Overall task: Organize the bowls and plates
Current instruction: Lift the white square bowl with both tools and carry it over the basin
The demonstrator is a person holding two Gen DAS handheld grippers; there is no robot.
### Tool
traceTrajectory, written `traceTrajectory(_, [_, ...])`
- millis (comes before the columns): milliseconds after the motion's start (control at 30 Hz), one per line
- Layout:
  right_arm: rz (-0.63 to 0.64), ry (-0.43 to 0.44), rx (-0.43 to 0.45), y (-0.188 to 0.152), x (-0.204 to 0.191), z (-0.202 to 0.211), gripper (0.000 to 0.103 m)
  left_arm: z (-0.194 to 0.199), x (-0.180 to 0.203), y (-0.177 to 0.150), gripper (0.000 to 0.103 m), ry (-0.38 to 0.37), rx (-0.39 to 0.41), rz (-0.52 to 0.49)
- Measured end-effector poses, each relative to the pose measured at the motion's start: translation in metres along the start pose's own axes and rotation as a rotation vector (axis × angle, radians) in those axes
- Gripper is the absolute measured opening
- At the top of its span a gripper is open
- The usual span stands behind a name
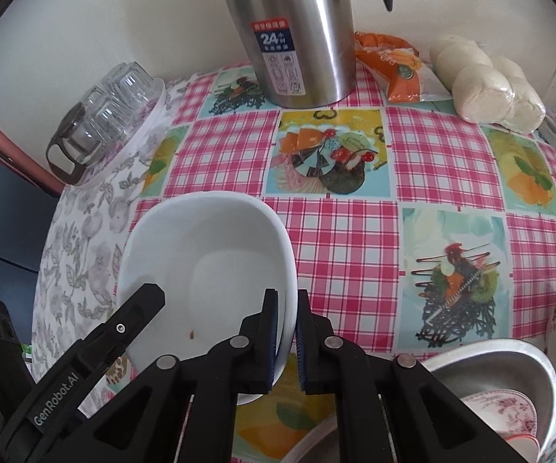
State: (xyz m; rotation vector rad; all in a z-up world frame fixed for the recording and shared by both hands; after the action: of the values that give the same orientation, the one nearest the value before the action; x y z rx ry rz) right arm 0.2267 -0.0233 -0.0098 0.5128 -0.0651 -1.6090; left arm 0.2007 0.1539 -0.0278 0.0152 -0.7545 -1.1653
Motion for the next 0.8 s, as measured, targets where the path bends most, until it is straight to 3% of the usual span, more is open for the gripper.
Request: traceTrajectory(800, [-0.055,0.115,0.185,-0.035,0.028,0.124,0.01,0.093,0.086,-0.039,0.016,-0.038,0.127,-0.198])
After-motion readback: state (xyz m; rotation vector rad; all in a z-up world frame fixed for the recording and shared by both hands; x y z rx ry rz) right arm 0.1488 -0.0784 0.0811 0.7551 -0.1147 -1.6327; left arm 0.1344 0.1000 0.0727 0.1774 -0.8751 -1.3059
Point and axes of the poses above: each gripper's, at about its wrist camera, not at the fingertips, and z roughly against the way its jaws point, x to its right, y to its top, the point moved 1 cm from there along -z, roughly the way its jaws point, and after that the axes turned 4 degrees about y, right-handed, at the moved point
